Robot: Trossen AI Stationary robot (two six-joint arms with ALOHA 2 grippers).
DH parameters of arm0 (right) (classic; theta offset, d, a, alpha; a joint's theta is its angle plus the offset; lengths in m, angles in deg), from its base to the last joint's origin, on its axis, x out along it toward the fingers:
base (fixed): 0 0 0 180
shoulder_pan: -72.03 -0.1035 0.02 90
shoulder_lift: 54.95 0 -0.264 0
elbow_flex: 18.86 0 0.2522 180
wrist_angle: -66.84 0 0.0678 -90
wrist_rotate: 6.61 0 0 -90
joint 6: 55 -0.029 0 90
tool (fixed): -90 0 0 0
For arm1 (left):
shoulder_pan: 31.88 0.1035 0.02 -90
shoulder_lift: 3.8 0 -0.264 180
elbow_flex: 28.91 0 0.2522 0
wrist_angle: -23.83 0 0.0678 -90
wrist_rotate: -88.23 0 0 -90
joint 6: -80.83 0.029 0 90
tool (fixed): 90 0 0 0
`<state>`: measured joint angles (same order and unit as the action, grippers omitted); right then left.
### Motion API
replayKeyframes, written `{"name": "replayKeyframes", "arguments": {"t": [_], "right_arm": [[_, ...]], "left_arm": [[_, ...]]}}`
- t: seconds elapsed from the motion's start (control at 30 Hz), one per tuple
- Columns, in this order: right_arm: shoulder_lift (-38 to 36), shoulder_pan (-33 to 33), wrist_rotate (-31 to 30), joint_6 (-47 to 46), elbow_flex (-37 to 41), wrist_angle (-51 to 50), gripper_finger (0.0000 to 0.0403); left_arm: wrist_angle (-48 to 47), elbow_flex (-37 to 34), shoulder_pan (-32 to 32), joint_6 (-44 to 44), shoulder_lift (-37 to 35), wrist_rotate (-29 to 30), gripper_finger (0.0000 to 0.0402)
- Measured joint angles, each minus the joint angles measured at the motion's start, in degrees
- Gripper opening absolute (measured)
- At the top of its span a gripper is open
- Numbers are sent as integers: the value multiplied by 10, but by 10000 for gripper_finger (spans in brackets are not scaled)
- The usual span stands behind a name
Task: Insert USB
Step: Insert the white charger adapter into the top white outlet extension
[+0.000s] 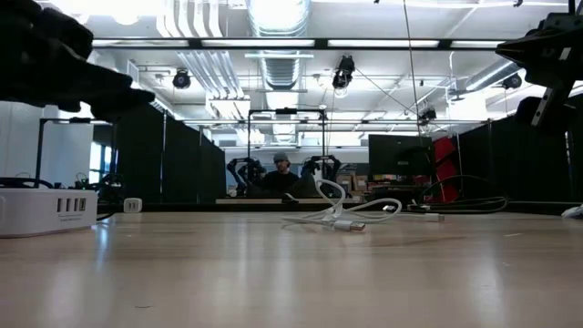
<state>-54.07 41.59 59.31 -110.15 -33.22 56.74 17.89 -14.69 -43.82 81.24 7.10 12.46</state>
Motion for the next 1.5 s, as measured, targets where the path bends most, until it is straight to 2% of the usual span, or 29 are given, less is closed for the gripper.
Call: {"name": "replayKeyframes", "arguments": {"t": [0.1, 0.17, 0.27, 0.37, 0.53, 0.77, 0.83, 0.9, 1.0, 1.1, 1.2, 1.33, 1.43, 1.5], "right_arm": [[0, 0, 0, 38, 0, 0, 0], [0, 0, -1, 55, 0, 0, 0], [0, 0, -5, 83, 0, 0, 0], [0, 0, -14, 94, 0, 0, 0], [0, 0, -16, 94, 0, 1, 0], [0, 0, -16, 110, 0, 1, 0], [0, 0, -18, 127, 0, 1, 0], [0, 0, -32, 130, 0, 1, 0], [0, 0, -46, 126, 0, 3, 0], [0, 1, -46, 125, 0, 3, 0], [0, 1, -46, 128, 0, 3, 0], [0, 1, -46, 151, 0, 3, 0], [0, 1, -46, 156, 0, 3, 0], [0, 1, -46, 157, 0, 3, 0]], "left_arm": [[3, 0, 0, -9, 0, -1, 276], [27, 0, 0, -71, 0, -2, 276], [129, 0, 0, -200, 0, 4, 276], [244, 0, 0, -258, 0, 26, 276], [378, 0, 0, -233, 0, 30, 276], [407, 9, 0, -232, 6, 33, 276], [379, 38, 0, -215, 18, 34, 276], [302, 88, 0, -194, 40, 59, 276], [112, 197, 1, -189, 100, 158, 276], [-67, 321, 1, -190, 194, 256, 276], [-182, 423, 1, -181, 303, 315, 276], [-227, 535, 1, -120, 449, 338, 276], [-233, 609, 1, -99, 548, 338, 276], [-270, 661, 4, -92, 612, 338, 276]]}}
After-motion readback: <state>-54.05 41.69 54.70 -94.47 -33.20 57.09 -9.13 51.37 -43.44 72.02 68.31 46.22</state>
